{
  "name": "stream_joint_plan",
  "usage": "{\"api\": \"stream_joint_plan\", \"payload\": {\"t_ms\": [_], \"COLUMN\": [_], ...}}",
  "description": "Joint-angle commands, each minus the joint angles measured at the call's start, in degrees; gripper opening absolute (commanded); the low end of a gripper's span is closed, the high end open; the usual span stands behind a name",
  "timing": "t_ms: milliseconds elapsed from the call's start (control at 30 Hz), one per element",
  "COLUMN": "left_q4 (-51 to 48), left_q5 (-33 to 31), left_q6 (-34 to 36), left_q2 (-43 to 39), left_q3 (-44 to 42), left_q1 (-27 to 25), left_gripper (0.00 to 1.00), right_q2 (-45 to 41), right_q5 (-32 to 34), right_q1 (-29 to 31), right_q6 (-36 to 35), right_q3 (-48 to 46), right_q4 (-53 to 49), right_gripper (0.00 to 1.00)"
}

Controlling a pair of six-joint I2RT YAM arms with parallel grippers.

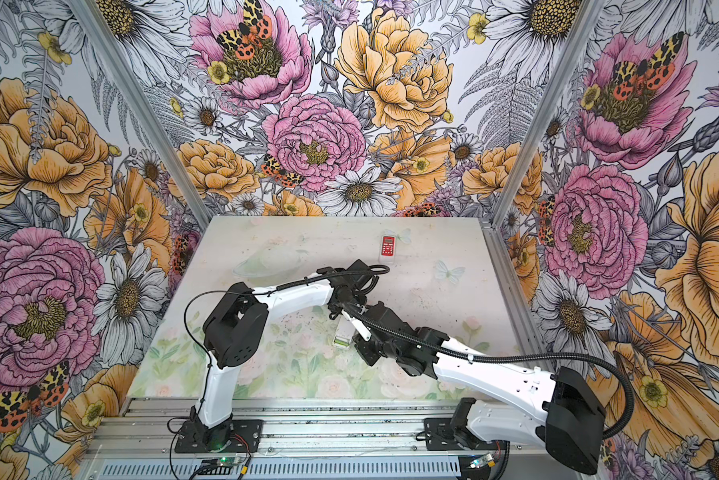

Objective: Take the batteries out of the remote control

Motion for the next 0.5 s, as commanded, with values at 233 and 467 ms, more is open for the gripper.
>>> {"api": "stream_joint_plan", "payload": {"t_ms": [233,467], "left_q4": [0.0,-0.1], "left_q5": [-1.0,-1.4], "left_q6": [1.0,1.5], "left_q2": [0.7,0.7], "left_q3": [2.0,2.1], "left_q1": [-0.7,-0.6], "left_gripper": [0.30,0.30], "right_q2": [1.9,2.3], "right_q5": [-0.7,-1.0], "right_q1": [0.3,0.1], "right_q6": [-1.1,-2.0], "right_q3": [2.6,3.0], "right_q4": [0.4,-0.5], "right_gripper": [0.00,0.00]}}
